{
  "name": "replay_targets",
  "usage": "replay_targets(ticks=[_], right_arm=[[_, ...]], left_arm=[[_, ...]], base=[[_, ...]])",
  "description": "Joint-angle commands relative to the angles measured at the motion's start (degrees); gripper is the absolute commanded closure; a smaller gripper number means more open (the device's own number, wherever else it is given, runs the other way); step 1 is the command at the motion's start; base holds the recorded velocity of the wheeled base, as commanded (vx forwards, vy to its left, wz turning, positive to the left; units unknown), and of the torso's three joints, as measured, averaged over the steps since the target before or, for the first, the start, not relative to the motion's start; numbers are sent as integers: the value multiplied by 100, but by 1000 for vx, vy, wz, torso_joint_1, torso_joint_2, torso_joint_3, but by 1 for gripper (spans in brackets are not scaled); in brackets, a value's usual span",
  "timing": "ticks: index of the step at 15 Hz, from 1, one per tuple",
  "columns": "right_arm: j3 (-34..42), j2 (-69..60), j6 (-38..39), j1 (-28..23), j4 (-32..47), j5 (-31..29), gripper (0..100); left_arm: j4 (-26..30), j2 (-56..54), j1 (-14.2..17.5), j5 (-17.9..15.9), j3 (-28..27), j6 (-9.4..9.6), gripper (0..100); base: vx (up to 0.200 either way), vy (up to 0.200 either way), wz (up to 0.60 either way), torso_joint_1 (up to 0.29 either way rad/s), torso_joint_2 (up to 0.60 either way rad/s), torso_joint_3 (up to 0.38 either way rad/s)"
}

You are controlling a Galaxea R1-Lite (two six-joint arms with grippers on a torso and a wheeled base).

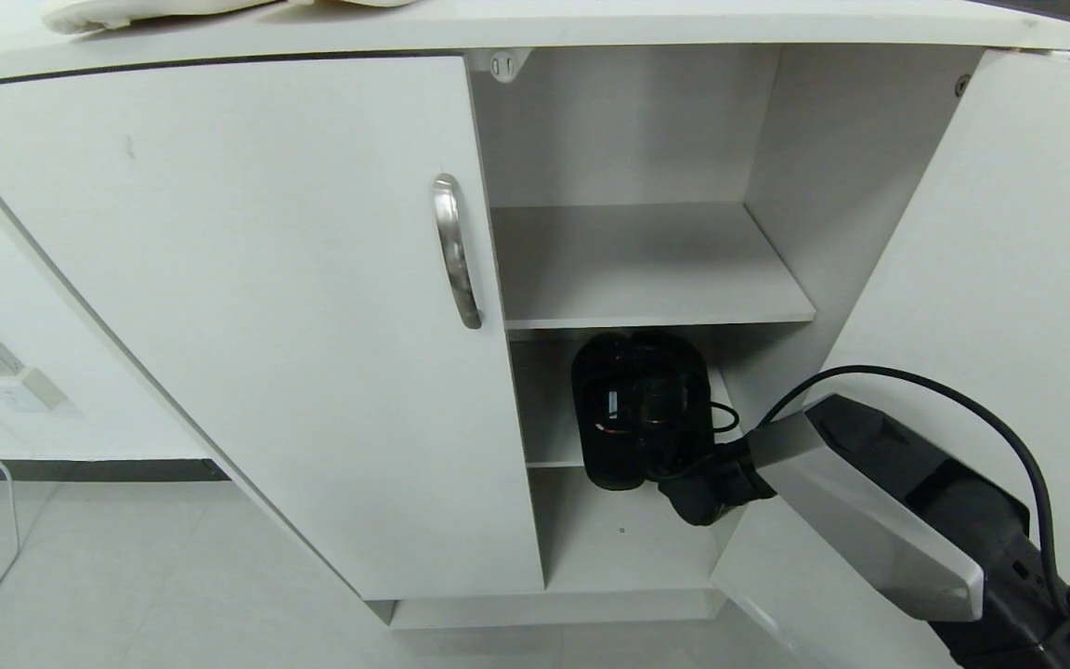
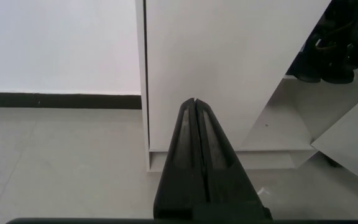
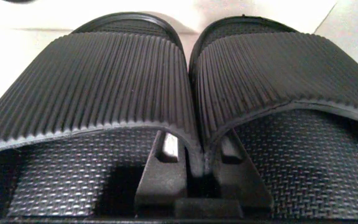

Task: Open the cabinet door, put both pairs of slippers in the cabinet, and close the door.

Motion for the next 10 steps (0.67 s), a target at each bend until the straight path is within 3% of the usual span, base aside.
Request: replay_targets(ticks=[1,2,5,10], right_arm=[[-2,30,6,2,-5,0,100],[-2,48,59,2,-5,0,0],[94,13,76,11,-22,0,0],[868,-444,76,134,-295,-9,0]], left_arm=[[0,9,1,-2,1,-1,100],[0,9,1,-2,1,-1,100],[0,9,1,-2,1,-1,100],[0,9,1,-2,1,-10,100]], base=[[0,0,0,0,0,0],[0,0,0,0,0,0],[0,0,0,0,0,0],[0,0,0,0,0,0]])
